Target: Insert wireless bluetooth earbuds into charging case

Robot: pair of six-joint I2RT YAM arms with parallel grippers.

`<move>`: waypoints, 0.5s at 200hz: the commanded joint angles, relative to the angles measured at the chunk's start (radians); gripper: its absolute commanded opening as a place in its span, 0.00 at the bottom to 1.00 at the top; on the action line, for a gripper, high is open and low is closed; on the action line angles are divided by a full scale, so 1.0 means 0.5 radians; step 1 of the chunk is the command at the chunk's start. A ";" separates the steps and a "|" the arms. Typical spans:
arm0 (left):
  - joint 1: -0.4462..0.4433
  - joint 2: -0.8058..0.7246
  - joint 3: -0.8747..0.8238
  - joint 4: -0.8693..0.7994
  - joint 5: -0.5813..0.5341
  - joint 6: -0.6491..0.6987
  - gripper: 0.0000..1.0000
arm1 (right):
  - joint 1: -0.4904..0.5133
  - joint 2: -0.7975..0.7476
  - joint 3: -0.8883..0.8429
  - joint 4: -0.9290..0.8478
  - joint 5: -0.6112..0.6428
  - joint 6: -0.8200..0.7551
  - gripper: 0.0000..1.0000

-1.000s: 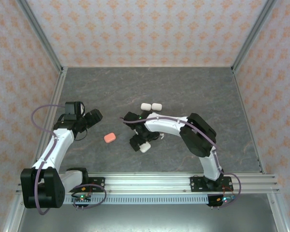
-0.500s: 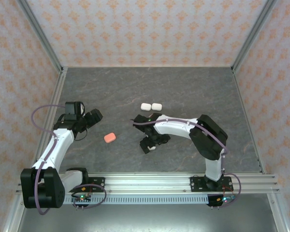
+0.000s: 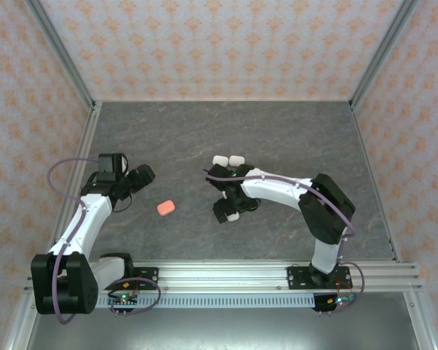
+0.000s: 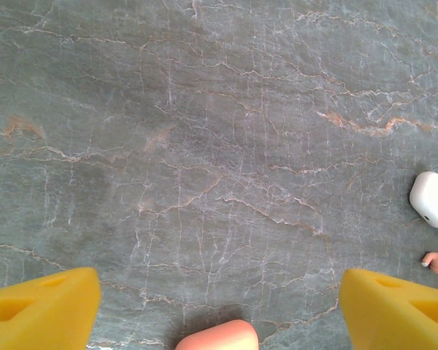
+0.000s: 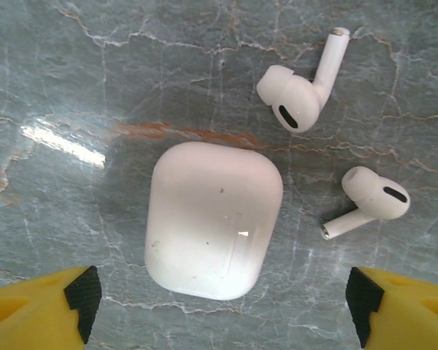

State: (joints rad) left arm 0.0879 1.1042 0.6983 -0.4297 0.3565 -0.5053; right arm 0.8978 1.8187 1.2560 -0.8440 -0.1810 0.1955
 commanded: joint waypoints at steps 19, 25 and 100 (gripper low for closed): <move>0.017 -0.015 0.039 -0.034 0.001 -0.010 0.86 | 0.008 0.104 0.035 0.081 0.000 0.082 0.82; 0.017 -0.018 0.041 -0.038 0.000 -0.011 0.86 | 0.008 0.122 0.041 0.083 0.000 0.084 0.81; 0.017 -0.036 0.048 -0.046 0.014 -0.028 0.86 | 0.001 0.238 -0.002 0.158 -0.015 0.139 0.63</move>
State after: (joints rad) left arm 0.0879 1.1042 0.6983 -0.4305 0.3595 -0.5079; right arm 0.8978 1.9102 1.2663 -0.7853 -0.1947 0.2417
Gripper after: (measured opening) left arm 0.861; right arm 0.679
